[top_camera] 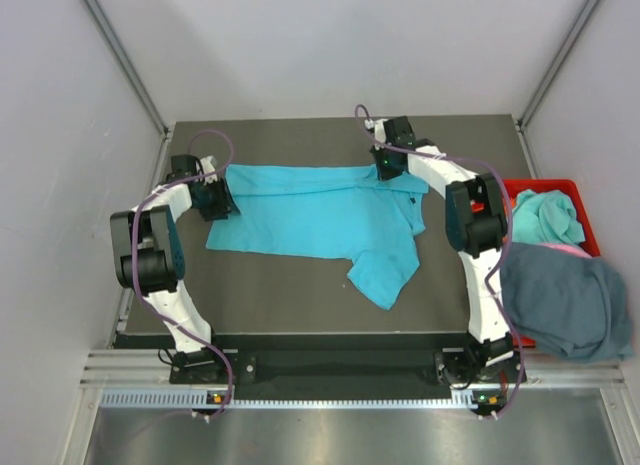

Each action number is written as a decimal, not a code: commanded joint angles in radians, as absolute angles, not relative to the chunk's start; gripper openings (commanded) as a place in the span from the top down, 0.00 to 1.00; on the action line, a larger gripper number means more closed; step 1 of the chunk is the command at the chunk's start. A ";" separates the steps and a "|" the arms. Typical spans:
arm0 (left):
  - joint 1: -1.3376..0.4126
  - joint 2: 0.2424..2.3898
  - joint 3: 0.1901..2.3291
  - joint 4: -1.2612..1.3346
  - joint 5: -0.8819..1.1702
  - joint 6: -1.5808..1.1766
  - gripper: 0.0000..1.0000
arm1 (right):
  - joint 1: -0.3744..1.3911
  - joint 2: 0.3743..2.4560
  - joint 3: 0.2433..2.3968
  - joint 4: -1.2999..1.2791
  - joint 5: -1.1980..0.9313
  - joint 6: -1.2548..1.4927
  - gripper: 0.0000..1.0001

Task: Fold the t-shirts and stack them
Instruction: Fold the tshirt

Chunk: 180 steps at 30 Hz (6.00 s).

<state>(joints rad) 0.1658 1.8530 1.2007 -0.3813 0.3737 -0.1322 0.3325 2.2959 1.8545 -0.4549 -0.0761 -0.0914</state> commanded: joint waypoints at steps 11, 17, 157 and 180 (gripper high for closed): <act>0.172 1.822 1.210 -0.353 0.385 -0.127 0.52 | 0.327 2.119 1.741 -0.422 -0.129 -0.051 1.00; 0.172 1.828 1.213 -0.351 0.390 -0.130 0.52 | 0.368 2.017 1.631 -0.420 -0.167 -0.028 1.00; 0.287 2.345 1.948 -0.463 0.653 -0.307 0.43 | 0.061 2.279 1.934 -0.529 -0.273 0.035 0.72; 0.285 2.479 2.052 -0.451 0.696 -0.359 0.64 | 0.038 2.372 2.028 -0.535 -0.321 0.051 1.00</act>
